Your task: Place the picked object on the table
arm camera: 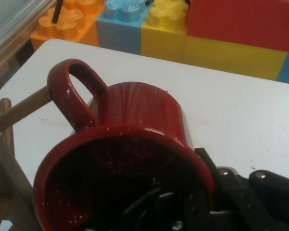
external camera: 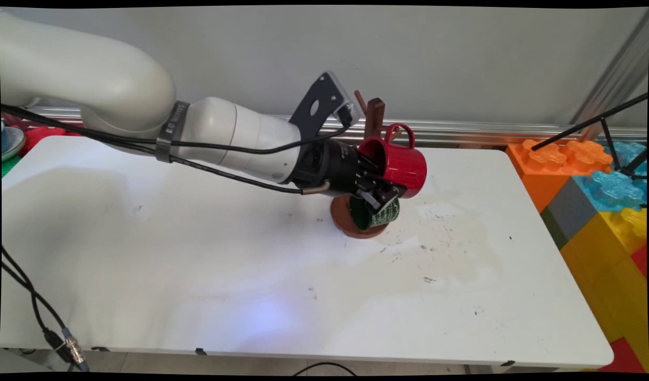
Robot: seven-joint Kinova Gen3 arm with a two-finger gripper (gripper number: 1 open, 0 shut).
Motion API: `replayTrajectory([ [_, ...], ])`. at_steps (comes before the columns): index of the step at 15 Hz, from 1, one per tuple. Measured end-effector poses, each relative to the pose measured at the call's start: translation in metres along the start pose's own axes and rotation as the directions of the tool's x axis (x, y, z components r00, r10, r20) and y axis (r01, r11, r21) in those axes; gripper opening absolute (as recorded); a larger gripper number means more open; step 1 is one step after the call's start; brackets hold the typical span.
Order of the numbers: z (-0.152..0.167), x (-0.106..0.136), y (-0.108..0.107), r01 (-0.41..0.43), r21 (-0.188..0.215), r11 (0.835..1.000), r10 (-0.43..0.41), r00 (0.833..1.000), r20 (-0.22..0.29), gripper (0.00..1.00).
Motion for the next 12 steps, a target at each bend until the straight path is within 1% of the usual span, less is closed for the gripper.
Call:
replayTrajectory([
  [3,-0.007,0.005,0.0,0.001,-0.014,1.0,-0.001,1.0,-0.015,0.0],
  [7,-0.023,0.01,-0.001,-0.007,-0.043,0.999,0.006,1.0,-0.029,0.0],
  [9,-0.035,0.01,-0.002,-0.021,-0.063,0.998,0.02,1.0,-0.022,0.0],
  [12,-0.058,0.009,-0.006,-0.062,-0.089,0.994,0.063,0.998,0.011,0.0],
])
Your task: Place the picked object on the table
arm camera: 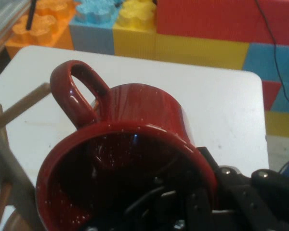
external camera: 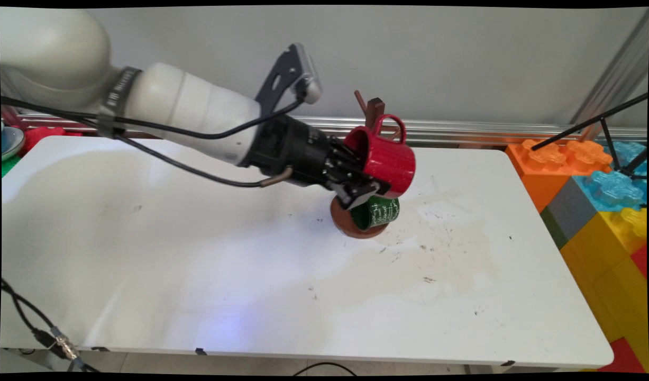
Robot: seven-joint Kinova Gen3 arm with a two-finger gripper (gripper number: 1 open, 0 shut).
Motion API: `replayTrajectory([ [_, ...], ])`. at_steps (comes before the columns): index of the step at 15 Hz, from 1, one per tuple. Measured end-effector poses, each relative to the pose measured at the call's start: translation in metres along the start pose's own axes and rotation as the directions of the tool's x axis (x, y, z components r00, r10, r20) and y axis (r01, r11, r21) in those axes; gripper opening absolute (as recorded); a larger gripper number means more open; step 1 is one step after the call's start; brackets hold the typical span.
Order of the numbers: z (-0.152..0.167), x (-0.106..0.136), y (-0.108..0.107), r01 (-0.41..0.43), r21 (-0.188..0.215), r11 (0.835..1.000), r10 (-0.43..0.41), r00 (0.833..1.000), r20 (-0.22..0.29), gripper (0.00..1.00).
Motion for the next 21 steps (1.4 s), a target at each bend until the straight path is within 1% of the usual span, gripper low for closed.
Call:
replayTrajectory([
  [3,-0.026,-0.002,-0.008,-0.029,0.001,1.0,0.029,0.999,0.046,0.0],
  [5,-0.047,-0.005,-0.017,-0.047,0.005,0.999,0.046,0.995,0.087,0.0],
  [7,-0.067,-0.008,-0.027,-0.072,0.01,0.997,0.07,0.988,0.136,0.0],
  [8,-0.077,-0.01,-0.032,-0.087,0.014,0.996,0.084,0.982,0.169,0.0],
  [10,-0.093,-0.015,-0.042,-0.118,0.018,0.993,0.111,0.967,0.23,0.0],
  [12,-0.106,-0.021,-0.051,-0.15,0.02,0.988,0.138,0.946,0.292,0.0],
  [14,-0.113,-0.027,-0.06,-0.182,0.018,0.983,0.164,0.922,0.351,0.0],
  [15,-0.115,-0.029,-0.062,-0.19,0.018,0.982,0.17,0.915,0.367,0.0],
  [18,-0.114,-0.037,-0.07,-0.223,0.011,0.975,0.197,0.882,0.428,0.0],
  [19,-0.112,-0.039,-0.072,-0.23,0.008,0.973,0.203,0.875,0.44,0.0],
  [20,-0.109,-0.042,-0.073,-0.24,0.002,0.971,0.212,0.864,0.457,0.0],
  [21,-0.104,-0.046,-0.075,-0.252,-0.006,0.968,0.225,0.849,0.479,0.0],
])
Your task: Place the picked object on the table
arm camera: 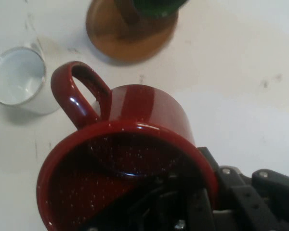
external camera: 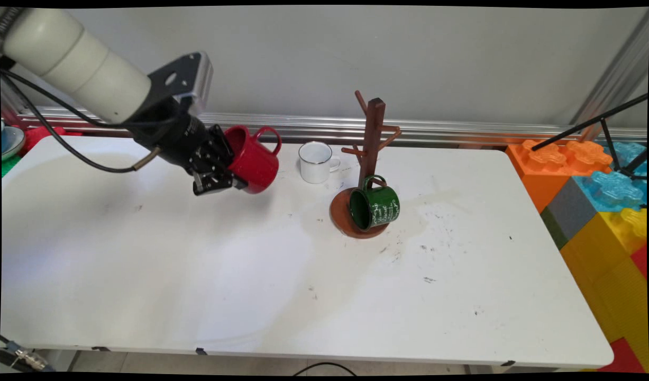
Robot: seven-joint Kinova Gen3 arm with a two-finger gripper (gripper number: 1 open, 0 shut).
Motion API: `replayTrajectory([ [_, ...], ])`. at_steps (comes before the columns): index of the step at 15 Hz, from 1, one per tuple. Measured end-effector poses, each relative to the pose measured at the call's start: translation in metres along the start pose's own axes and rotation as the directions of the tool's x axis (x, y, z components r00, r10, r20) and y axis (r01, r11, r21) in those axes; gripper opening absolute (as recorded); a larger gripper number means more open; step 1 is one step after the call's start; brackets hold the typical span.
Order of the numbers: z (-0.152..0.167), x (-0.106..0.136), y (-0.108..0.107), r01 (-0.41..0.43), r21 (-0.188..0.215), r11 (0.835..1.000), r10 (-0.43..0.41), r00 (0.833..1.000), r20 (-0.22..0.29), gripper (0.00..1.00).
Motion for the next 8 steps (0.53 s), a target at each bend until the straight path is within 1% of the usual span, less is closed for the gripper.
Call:
replayTrajectory([
  [4,0.029,-0.001,-0.003,-0.057,-0.002,0.998,0.057,0.996,0.065,0.0],
  [8,0.055,0.002,-0.007,-0.106,0.0,0.994,0.106,0.99,0.09,0.0],
])
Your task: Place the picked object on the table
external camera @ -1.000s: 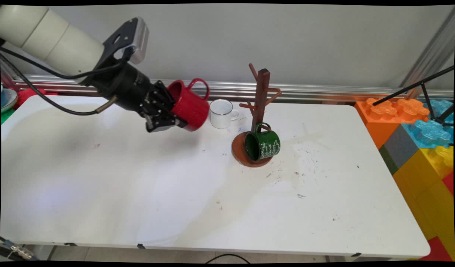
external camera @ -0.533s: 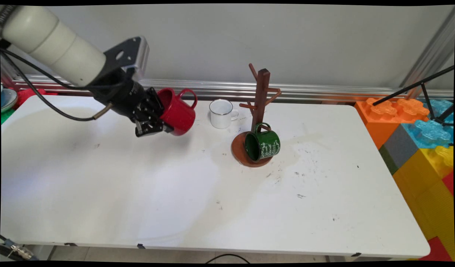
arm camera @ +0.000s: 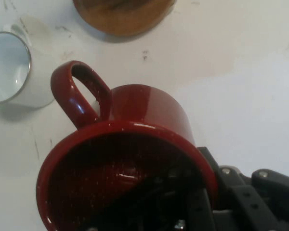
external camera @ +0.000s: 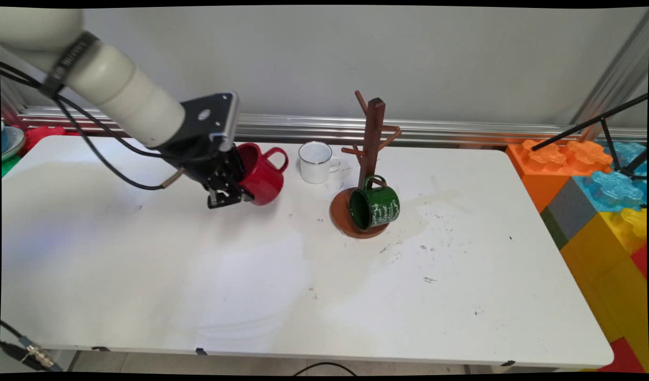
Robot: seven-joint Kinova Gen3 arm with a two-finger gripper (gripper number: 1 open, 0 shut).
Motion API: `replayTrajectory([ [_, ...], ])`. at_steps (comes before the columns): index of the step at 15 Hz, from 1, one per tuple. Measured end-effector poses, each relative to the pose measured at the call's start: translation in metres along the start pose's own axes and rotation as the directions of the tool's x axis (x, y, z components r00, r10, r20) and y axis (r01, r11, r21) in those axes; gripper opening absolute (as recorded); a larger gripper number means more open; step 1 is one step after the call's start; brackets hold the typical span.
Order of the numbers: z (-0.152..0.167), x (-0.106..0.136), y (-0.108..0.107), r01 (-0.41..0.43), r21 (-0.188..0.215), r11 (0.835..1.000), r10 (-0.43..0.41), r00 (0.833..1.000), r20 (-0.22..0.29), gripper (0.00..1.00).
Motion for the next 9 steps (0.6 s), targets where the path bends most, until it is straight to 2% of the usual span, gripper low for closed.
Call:
replayTrajectory([
  [5,0.043,0.009,-0.011,-0.06,0.009,0.998,0.059,0.998,0.028,0.0],
  [9,0.07,0.012,-0.018,-0.107,-0.006,0.994,0.107,0.993,0.053,0.0],
])
